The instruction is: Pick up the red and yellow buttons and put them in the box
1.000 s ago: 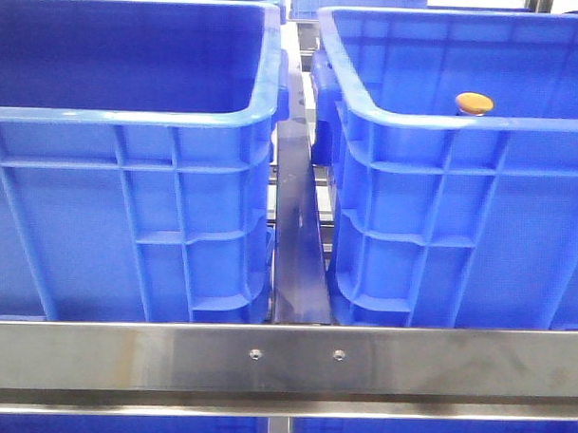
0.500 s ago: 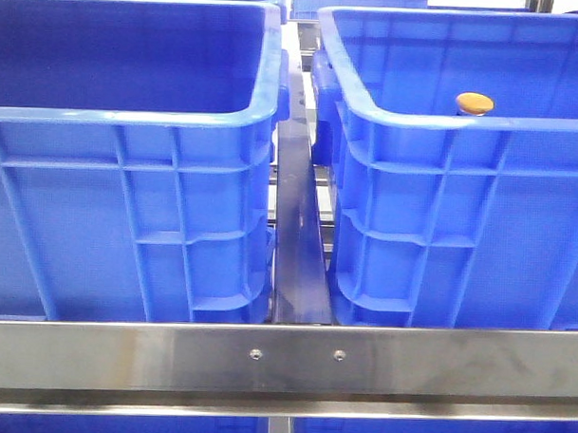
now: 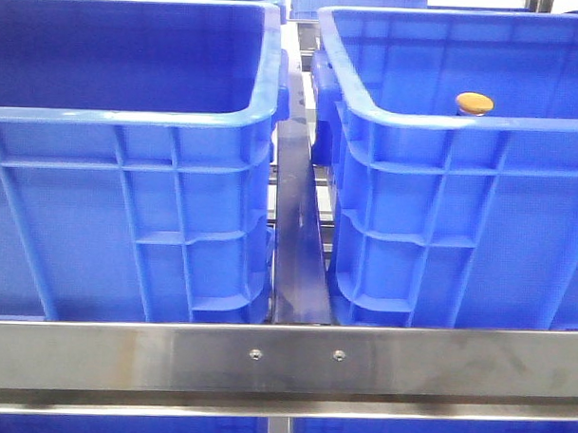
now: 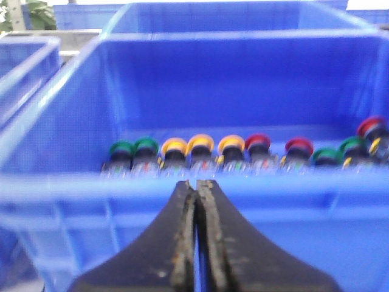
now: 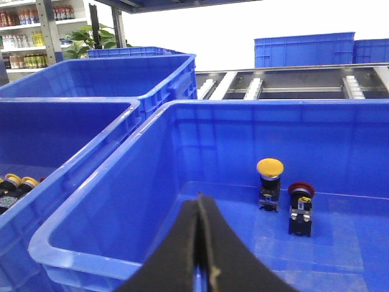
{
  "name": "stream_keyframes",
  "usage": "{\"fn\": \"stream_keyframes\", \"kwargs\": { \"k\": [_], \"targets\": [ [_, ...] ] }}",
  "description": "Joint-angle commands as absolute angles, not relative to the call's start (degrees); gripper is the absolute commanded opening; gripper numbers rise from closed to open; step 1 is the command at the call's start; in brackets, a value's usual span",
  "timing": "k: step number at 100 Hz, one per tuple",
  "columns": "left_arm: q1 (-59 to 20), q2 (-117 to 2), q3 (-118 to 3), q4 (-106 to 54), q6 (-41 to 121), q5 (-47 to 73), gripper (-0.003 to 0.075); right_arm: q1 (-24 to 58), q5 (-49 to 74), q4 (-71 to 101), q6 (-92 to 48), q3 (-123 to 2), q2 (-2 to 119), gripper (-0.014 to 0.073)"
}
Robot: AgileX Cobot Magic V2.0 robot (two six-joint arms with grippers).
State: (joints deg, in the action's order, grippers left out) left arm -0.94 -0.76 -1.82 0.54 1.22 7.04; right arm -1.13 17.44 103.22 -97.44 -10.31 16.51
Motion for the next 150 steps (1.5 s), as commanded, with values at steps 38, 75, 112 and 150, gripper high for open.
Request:
{"fn": "stream_keyframes", "kwargs": {
  "k": [38, 75, 112, 150],
  "targets": [
    [-1.2, 2.1, 3.1, 0.7, 0.5, -0.3, -0.002, -1.6, 19.0, 105.7, -97.7, -11.8, 16.9, -0.0069],
    [-1.2, 2.1, 3.1, 0.7, 0.5, -0.3, -0.002, -1.6, 19.0, 105.7, -97.7, -11.8, 16.9, -0.0069],
    [-1.2, 2.1, 3.1, 0.7, 0.5, -0.3, -0.002, -1.6, 19.0, 105.7, -97.7, -11.8, 16.9, -0.0069],
    [-1.2, 2.1, 3.1, 0.7, 0.5, -0.3, -0.002, -1.6, 18.6, 105.7, -97.7, -11.7, 16.9, -0.0069]
  ]
}}
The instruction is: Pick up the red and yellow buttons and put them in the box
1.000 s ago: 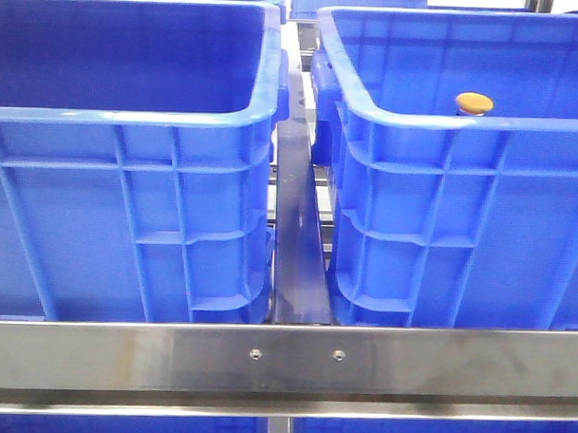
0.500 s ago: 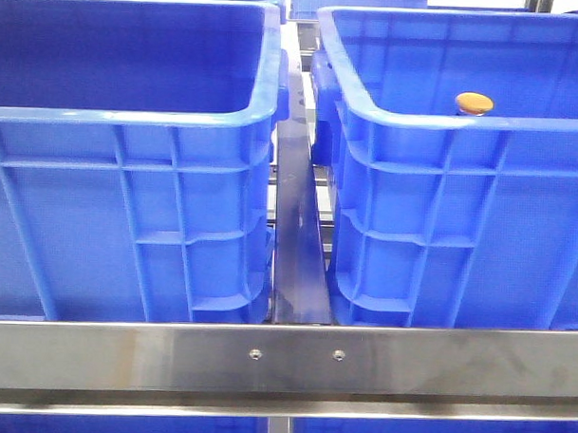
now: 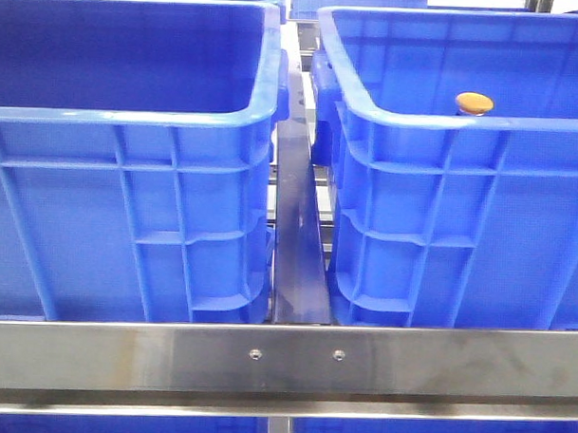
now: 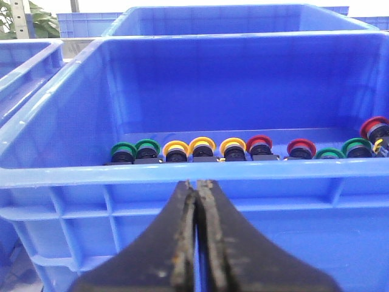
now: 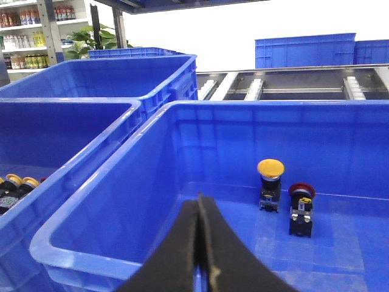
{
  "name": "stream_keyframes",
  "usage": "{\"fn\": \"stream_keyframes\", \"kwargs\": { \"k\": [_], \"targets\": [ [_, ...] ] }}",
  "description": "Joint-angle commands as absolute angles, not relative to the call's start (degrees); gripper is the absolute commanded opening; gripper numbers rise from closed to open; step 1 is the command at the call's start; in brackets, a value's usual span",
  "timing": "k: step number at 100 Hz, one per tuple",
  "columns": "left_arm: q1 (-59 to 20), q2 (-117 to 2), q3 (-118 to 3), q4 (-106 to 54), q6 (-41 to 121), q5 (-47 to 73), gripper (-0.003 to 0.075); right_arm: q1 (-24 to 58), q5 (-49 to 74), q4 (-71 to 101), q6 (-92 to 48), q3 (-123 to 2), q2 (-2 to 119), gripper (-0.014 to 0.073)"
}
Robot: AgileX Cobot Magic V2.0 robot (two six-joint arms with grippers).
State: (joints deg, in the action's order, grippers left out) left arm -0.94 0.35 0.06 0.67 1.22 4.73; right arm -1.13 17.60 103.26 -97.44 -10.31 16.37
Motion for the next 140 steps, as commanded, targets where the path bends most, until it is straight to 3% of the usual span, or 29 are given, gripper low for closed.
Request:
{"fn": "stream_keyframes", "kwargs": {
  "k": [1, 33, 46, 70, 97, 124, 140],
  "targets": [
    [-1.2, 2.1, 3.1, 0.7, 0.5, -0.3, -0.002, -1.6, 18.5, 105.7, -97.7, -11.7, 16.9, -0.0069],
    [-1.2, 2.1, 3.1, 0.7, 0.5, -0.3, -0.002, -1.6, 14.0, 105.2, -97.6, -11.7, 16.8, -0.0069],
    [-1.2, 2.1, 3.1, 0.7, 0.5, -0.3, -0.002, -1.6, 14.4, 96.1, -96.0, -11.7, 16.6, -0.0069],
    [-1.2, 2.1, 3.1, 0.7, 0.5, -0.3, -0.002, -1.6, 13.0, 69.2, -68.4, -13.6, 14.9, -0.0069],
    [-1.2, 2.1, 3.1, 0.7, 0.5, -0.3, -0.002, -1.6, 8.4, 57.2, -58.8, -14.3, 14.8, -0.0069],
    [-1.2, 2.1, 3.1, 0.7, 0.5, -0.3, -0.002, -0.2, 3.6, 21.8, -21.6, -14.2, 13.4, -0.0069],
    [-1.2, 2.1, 3.1, 0.7, 0.5, -0.3, -0.002, -0.2, -5.3, 9.2, -9.4, -12.7, 13.3, -0.0069]
  ]
}}
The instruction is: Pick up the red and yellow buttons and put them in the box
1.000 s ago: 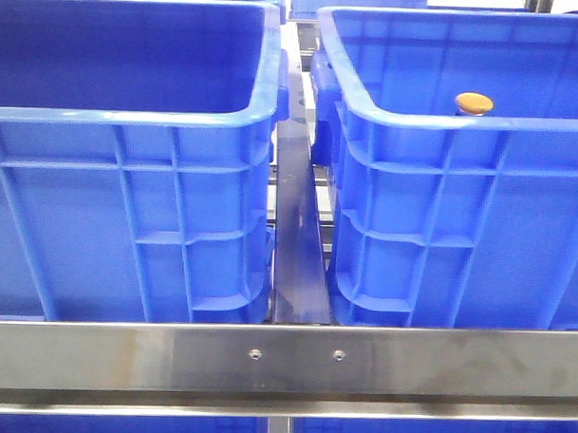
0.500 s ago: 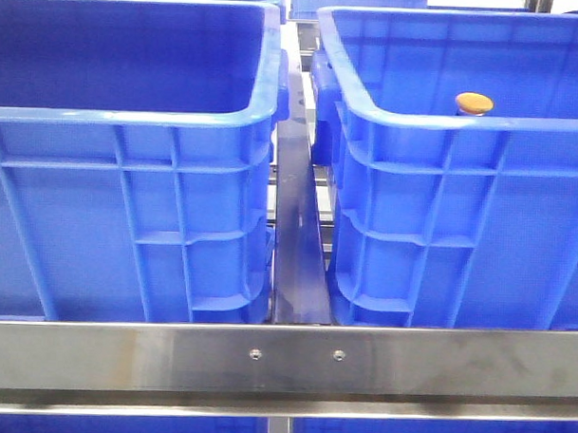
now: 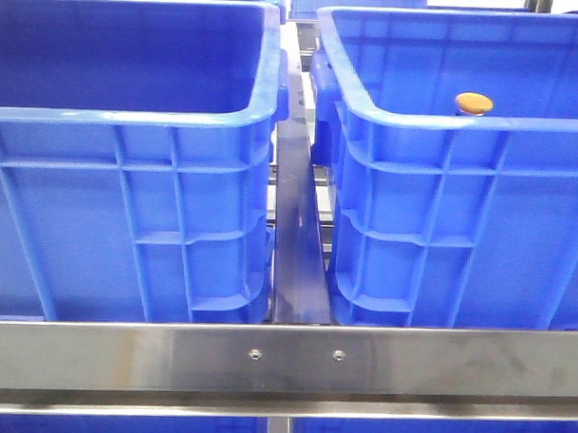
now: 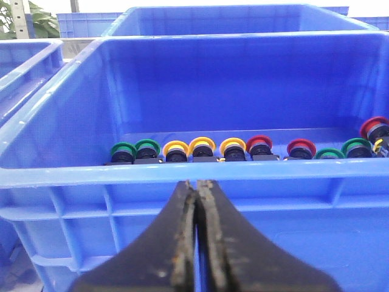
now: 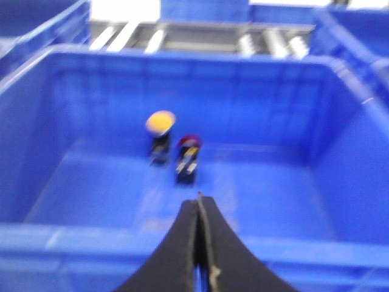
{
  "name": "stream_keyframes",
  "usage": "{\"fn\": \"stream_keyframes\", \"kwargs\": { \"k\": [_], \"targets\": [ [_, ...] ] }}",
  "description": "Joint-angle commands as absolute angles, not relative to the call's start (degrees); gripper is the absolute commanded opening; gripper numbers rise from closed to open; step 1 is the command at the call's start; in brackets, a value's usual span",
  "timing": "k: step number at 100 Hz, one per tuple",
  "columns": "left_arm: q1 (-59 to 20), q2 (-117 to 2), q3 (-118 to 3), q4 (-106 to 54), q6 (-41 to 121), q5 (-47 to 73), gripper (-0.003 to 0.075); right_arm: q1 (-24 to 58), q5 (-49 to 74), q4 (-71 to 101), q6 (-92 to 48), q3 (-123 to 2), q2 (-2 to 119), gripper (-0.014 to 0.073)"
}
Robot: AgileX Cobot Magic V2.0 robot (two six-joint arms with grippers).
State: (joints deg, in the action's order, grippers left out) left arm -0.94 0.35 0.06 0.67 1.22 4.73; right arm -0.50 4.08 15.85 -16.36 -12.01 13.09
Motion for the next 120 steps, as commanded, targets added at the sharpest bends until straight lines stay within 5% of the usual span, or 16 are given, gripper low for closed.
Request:
{"fn": "stream_keyframes", "kwargs": {
  "k": [1, 53, 120],
  "targets": [
    [-1.2, 2.1, 3.1, 0.7, 0.5, -0.3, -0.002, -0.2, -5.7, 8.7, -8.9, -12.4, 13.3, -0.0069],
    [-1.2, 2.1, 3.1, 0.7, 0.5, -0.3, -0.002, -0.6, -5.2, 0.9, 1.4, 0.8, -2.3, -0.0069],
    [-1.2, 2.1, 3.1, 0.7, 0.5, -0.3, -0.002, -0.7, -3.5, -3.1, 3.3, 0.8, -2.0, -0.0069]
  ]
}}
